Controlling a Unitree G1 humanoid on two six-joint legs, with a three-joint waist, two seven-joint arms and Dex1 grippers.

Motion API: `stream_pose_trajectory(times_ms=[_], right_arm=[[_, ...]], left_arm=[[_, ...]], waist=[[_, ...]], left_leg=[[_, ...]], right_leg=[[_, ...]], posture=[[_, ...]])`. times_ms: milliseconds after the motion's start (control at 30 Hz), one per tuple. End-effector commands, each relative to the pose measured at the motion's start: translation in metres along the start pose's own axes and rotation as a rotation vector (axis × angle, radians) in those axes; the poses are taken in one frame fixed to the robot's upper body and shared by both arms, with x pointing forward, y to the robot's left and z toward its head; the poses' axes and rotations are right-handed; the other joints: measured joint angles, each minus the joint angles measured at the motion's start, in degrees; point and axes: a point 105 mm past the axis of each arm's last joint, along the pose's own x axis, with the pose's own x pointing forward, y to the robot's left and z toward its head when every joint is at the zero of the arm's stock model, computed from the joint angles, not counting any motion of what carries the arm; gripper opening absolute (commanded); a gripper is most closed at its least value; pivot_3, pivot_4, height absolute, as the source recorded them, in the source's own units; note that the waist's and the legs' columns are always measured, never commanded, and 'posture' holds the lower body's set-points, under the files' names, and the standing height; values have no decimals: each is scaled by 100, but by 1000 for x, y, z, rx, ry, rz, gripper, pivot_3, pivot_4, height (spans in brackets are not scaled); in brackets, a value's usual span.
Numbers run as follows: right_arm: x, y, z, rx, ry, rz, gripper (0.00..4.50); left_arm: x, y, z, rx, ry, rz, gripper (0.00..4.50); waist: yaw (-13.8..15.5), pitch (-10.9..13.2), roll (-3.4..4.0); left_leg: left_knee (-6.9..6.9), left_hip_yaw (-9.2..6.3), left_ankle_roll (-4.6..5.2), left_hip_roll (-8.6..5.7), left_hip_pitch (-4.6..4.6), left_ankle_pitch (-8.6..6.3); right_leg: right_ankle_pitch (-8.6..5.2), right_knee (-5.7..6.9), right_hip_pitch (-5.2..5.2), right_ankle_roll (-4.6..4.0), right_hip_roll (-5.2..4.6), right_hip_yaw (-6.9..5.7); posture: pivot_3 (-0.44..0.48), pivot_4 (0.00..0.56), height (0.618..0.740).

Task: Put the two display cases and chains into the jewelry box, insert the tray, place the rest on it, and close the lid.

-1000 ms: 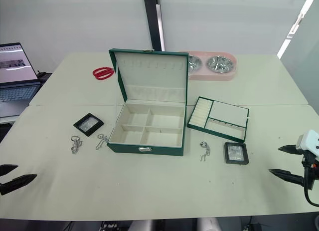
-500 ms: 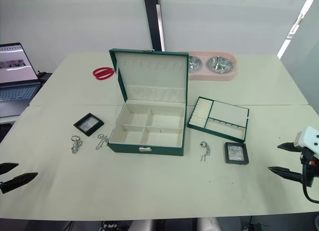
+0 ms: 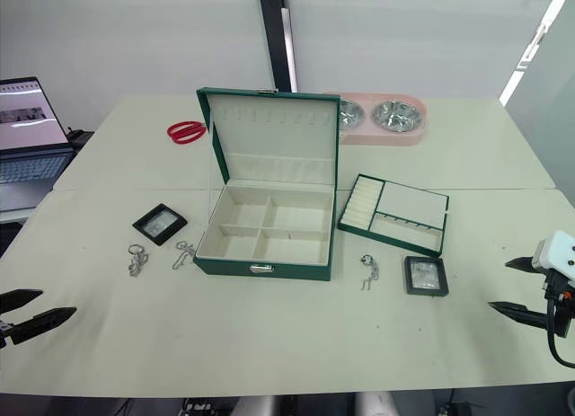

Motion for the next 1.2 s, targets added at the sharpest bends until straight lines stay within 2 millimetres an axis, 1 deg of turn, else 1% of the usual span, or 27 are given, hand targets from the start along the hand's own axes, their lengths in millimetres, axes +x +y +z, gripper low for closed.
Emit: stream_pose_trajectory(times_ms=[33, 133, 267, 500, 733, 867, 1000, 1100, 1167, 1200], right_arm=[[-5, -3, 5, -43, -5, -20, 4455], [-5, -3, 4, -48, -4, -24, 4455], [-6, -4, 2, -52, -2, -28, 4455], [-4, -7, 2, -61, -9, -27, 4455], [-3, -9, 2, -67, -15, -23, 4455], [-2, -11, 5, -80, -31, -25, 4455], [2, -14, 20, -111, -84, -32, 4455], [7, -14, 40, -134, -154, -15, 4455], [10, -14, 48, -143, -180, -5, 4455], [13, -13, 55, -155, -203, 8, 4455]], left_arm=[[2, 2, 7, 26, -26, 21, 4500], [4, 1, 7, 20, -32, 20, 4500], [6, 4, 8, 39, -58, 60, 4500], [6, 3, 4, 14, -63, 74, 4500], [4, -2, 1, -46, -63, 54, 4500], [3, -4, 0, -72, -68, 54, 4500], [2, -7, -3, -88, -74, 60, 4500], [3, -9, -1, -95, -100, 74, 4500], [3, -10, 0, -97, -111, 82, 4500], [4, -12, 1, -90, -117, 77, 4500]], waist=[[1, 0, -1], [-1, 0, 0], [-1, 0, -1], [-1, 0, -1], [-3, -1, -2], [-4, 0, -2], [-10, 0, -1], [-9, 0, -2], [-9, -1, -3], [-9, -1, -3]], left_leg=[[0, 0, 0, 0, 0, 0], [0, 1, 0, 0, 0, 0], [0, 1, 0, 0, 0, 0], [1, 1, 0, 0, 1, 0], [2, 0, 0, 0, 2, 0], [2, 0, 0, 0, 2, 0], [3, 0, 0, 1, 5, 0], [4, 0, 0, 0, 4, 0], [4, 0, 0, 0, 4, 0], [4, -2, 0, 1, 4, 0]], right_leg=[[0, 0, 0, 0, 0, 0], [0, 0, 1, 0, 1, 0], [0, 0, 2, 0, 1, -1], [0, 0, 3, 1, 1, -1], [0, 1, 5, 1, 2, -2], [0, 1, 5, 1, 2, -2], [0, 3, 6, 1, 2, -2], [0, 3, 7, 1, 2, -2], [0, 3, 7, 1, 2, -2], [0, 3, 7, 1, 2, -3]], posture=[[0, 150, 740], [0, 150, 740], [0, 150, 740], [0, 150, 740], [0, 150, 740], [0, 150, 740], [0, 150, 740], [0, 150, 740], [0, 150, 740], [0, 150, 740]])
